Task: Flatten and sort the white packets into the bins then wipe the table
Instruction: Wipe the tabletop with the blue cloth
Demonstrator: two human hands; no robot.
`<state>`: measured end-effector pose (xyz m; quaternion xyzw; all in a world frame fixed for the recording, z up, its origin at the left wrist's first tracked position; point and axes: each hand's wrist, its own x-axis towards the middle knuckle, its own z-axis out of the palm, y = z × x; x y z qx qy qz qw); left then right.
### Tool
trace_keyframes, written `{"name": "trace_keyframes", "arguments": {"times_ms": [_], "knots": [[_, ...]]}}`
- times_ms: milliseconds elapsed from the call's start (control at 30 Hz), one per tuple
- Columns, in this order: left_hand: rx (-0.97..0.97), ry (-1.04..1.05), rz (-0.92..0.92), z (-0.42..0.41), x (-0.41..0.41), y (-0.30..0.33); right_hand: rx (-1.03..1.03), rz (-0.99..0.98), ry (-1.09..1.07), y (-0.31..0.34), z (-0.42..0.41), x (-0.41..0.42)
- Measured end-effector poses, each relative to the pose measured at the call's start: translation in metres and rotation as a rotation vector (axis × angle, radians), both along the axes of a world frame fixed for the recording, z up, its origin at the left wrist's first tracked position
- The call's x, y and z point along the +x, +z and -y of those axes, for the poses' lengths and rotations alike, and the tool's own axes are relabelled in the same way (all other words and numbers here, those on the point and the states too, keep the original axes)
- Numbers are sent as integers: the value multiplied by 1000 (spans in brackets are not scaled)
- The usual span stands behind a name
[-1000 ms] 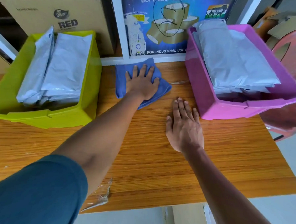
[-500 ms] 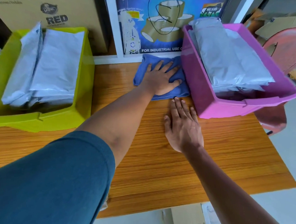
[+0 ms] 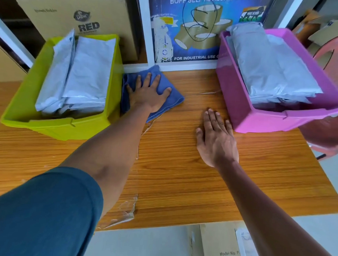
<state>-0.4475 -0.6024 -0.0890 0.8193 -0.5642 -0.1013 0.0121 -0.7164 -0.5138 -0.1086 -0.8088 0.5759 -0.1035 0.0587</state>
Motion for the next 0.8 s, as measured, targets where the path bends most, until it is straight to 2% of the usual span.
{"name": "trace_keyframes", "arguments": {"times_ms": [300, 500, 600, 800], "knots": [[19, -110, 57, -117, -37, -8, 58, 1, 11, 5, -4, -1], [13, -231, 83, -208, -73, -5, 106, -57, 124, 13, -34, -25], [4, -224, 80, -197, -70, -4, 97, -75, 179, 11, -47, -43], [27, -161, 62, -100, -44, 2, 43, -69, 186, 5, -42, -44]]}}
